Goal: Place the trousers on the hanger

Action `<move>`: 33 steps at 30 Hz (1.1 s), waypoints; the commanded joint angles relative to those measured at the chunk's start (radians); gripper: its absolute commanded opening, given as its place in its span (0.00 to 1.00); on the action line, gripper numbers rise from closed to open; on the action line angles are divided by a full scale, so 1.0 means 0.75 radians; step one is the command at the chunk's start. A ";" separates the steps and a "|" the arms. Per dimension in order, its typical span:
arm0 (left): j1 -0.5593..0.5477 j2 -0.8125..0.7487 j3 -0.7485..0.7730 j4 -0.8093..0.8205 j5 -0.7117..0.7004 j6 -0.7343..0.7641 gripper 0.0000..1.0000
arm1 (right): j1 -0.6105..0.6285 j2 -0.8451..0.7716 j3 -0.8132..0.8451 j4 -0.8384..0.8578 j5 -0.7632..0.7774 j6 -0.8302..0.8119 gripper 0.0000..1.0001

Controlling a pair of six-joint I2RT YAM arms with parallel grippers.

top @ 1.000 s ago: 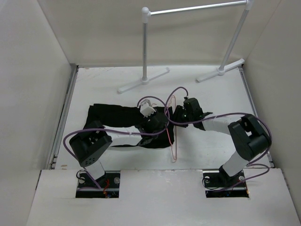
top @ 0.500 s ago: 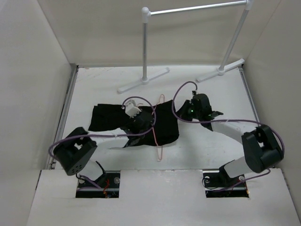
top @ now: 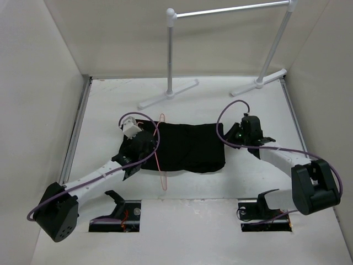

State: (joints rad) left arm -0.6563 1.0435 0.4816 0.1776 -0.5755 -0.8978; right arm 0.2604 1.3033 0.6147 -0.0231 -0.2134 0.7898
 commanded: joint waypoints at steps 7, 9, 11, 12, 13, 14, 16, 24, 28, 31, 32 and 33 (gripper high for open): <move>-0.244 0.163 0.231 0.047 0.019 0.048 0.01 | 0.044 0.140 0.097 0.057 0.033 -0.012 0.20; -0.275 0.210 0.262 0.056 -0.002 0.048 0.01 | 0.055 0.146 0.109 0.049 0.041 -0.020 0.21; -0.290 0.237 0.284 0.052 -0.024 0.050 0.01 | 0.057 0.140 0.109 0.027 0.057 -0.026 0.29; -0.292 0.245 0.294 0.041 -0.045 0.052 0.01 | 0.057 0.124 0.109 0.002 0.082 -0.030 0.41; -0.290 0.249 0.303 0.033 -0.059 0.054 0.01 | 0.055 0.095 0.107 -0.026 0.121 -0.035 0.54; -0.286 0.253 0.313 0.023 -0.071 0.056 0.01 | 0.059 0.056 0.107 -0.065 0.165 -0.049 0.64; -0.279 0.265 0.341 -0.005 -0.094 0.060 0.01 | 0.085 -0.044 0.125 -0.157 0.241 -0.086 0.77; -0.335 0.308 0.503 -0.122 -0.143 0.064 0.01 | 0.520 -0.431 0.123 -0.184 0.179 -0.104 0.49; -0.384 0.331 0.581 -0.179 -0.173 0.058 0.01 | 0.833 -0.417 0.093 0.024 0.180 -0.033 0.61; -0.408 0.341 0.644 -0.239 -0.206 0.058 0.01 | 0.916 -0.331 0.080 0.169 0.238 0.006 0.71; -0.414 0.341 0.661 -0.251 -0.206 0.058 0.01 | 0.914 -0.290 0.084 0.210 0.227 0.016 0.71; -0.418 0.341 0.677 -0.259 -0.206 0.056 0.01 | 0.908 -0.253 0.097 0.245 0.211 0.021 0.70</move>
State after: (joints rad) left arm -0.9569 1.3106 0.9131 -0.0071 -0.6865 -0.8482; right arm 0.9474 1.0607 0.6834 0.0059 -0.0761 0.7723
